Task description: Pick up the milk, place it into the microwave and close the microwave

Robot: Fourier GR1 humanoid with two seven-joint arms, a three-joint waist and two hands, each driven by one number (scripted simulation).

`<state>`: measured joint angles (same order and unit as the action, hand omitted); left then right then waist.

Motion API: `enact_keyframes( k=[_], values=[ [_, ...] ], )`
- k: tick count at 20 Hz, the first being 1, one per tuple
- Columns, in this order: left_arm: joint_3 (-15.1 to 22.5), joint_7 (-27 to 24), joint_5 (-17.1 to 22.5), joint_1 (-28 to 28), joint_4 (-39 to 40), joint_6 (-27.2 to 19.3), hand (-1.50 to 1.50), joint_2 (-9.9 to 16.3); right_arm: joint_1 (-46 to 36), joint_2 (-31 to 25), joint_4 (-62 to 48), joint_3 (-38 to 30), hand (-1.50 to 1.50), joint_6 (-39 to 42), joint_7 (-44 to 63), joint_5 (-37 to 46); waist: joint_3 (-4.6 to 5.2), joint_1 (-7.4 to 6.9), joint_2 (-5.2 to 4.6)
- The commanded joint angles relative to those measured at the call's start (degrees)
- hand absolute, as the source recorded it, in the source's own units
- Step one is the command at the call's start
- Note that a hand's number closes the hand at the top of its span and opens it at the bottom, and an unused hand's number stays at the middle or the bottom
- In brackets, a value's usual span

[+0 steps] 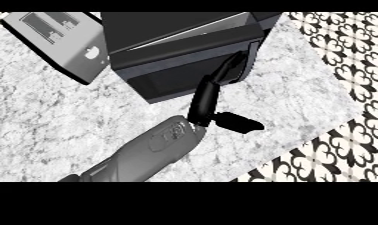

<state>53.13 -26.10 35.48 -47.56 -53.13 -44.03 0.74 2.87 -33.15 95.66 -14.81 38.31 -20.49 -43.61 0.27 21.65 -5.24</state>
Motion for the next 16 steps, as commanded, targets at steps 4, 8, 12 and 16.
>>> enact_keyframes(
  k=[4,8,12,16],
  values=[
    [-1.9,-1.3,2.8,-4.7,2.6,-1.0,-1.50,-0.7,-0.6,-1.6,-0.6,-0.3,-1.50,1.1,1.1,-2.1,-0.03,1.62,0.05],
    [-2.0,-2.5,3.9,-5.4,3.8,-0.8,-1.50,-0.7,-1.6,-2.4,-1.0,-0.3,-1.50,1.6,1.5,-2.8,-0.04,1.48,-0.35],
    [-1.6,-2.8,5.3,-6.3,4.2,-1.1,-1.50,-0.7,-2.1,-3.2,-1.4,-0.1,-1.50,2.2,2.2,-3.8,-0.08,1.95,-0.22],
    [-1.9,-3.8,6.7,-7.0,5.0,-1.0,-1.50,-0.7,-2.7,-3.9,-2.0,-0.4,-1.50,2.4,2.7,-4.8,-0.06,1.74,-0.28]
  ],
)
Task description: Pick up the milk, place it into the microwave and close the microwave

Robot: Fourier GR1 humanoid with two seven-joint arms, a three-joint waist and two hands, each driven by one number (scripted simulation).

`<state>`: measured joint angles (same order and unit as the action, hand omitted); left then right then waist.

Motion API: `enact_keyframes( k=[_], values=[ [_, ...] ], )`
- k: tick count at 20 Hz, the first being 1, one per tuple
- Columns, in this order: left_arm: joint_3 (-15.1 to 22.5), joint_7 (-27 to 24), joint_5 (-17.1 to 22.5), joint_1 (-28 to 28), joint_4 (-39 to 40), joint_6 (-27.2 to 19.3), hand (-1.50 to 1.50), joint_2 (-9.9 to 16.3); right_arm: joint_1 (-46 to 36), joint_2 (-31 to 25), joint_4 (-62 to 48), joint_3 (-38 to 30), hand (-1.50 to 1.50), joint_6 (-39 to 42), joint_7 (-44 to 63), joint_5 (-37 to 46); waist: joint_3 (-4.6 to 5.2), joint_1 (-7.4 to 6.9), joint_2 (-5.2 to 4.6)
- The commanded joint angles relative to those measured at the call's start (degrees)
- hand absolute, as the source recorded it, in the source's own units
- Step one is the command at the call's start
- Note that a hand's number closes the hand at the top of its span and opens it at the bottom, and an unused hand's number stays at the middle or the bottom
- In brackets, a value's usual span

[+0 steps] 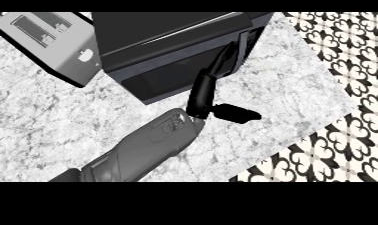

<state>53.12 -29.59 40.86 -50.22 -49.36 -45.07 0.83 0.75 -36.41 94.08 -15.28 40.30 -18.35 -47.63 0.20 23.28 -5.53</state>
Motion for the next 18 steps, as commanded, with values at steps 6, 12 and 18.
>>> enact_keyframes(
  k=[6,12,18],
  values=[
    [-1.5,-0.9,3.0,-5.2,2.3,-0.2,-1.50,-0.8,-1.0,-1.4,-0.7,0.2,-1.50,0.9,1.2,-2.3,-0.02,1.41,-0.04],
    [-1.8,-2.2,4.8,-5.8,3.7,0.6,-1.50,-0.8,-2.0,-1.8,-0.6,0.8,-1.50,2.0,1.6,-3.7,0.00,0.78,-0.23],
    [-2.3,0.2,8.9,-5.3,4.4,2.3,1.50,-0.8,-2.3,-2.9,-1.0,0.5,-1.50,2.0,2.4,-4.5,-0.01,1.29,-0.52]
  ],
)
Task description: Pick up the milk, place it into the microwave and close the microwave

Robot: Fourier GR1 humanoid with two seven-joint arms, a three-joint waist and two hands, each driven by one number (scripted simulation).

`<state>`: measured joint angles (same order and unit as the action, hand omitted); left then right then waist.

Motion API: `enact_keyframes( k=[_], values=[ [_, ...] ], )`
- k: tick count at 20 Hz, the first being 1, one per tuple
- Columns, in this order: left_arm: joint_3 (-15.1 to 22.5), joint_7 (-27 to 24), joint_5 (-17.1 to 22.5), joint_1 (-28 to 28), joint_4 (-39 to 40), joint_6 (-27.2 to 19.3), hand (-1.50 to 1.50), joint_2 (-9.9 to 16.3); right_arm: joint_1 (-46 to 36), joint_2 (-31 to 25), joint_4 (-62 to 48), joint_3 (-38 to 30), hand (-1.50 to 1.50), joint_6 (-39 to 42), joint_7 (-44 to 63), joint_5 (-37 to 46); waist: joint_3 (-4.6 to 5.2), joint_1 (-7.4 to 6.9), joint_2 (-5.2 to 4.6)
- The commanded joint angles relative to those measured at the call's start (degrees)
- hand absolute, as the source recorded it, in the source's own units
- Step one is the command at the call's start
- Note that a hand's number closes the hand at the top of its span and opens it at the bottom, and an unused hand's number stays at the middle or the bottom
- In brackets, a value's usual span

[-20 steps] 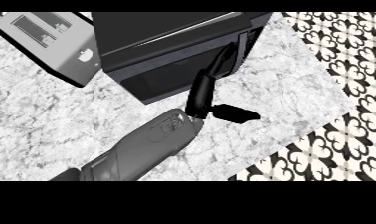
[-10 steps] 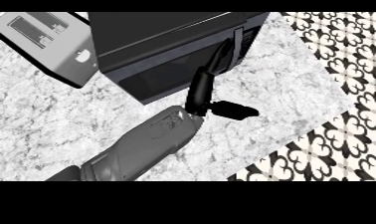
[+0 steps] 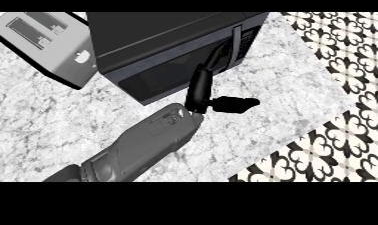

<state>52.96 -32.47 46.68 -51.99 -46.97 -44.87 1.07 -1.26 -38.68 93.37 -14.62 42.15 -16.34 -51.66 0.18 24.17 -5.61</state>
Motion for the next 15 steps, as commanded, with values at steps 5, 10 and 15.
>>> enact_keyframes(
  k=[5,10,15],
  values=[
    [2.1,4.4,-1.7,-6.2,10.0,-1.1,-1.50,0.9,-0.1,-1.2,-0.3,0.1,-1.50,0.6,1.1,-1.7,-0.86,-0.64,0.33],
    [3.5,7.0,-3.2,-7.4,14.3,-5.1,-1.50,2.7,0.2,-2.0,-0.3,-0.6,-1.50,0.3,1.5,-2.3,-0.88,-2.45,0.86],
    [4.8,9.2,-3.9,-9.6,16.2,-5.9,-1.50,1.5,0.6,-2.6,-0.1,-1.6,-1.50,0.0,1.5,-2.8,-0.83,-2.93,1.16]
  ],
)
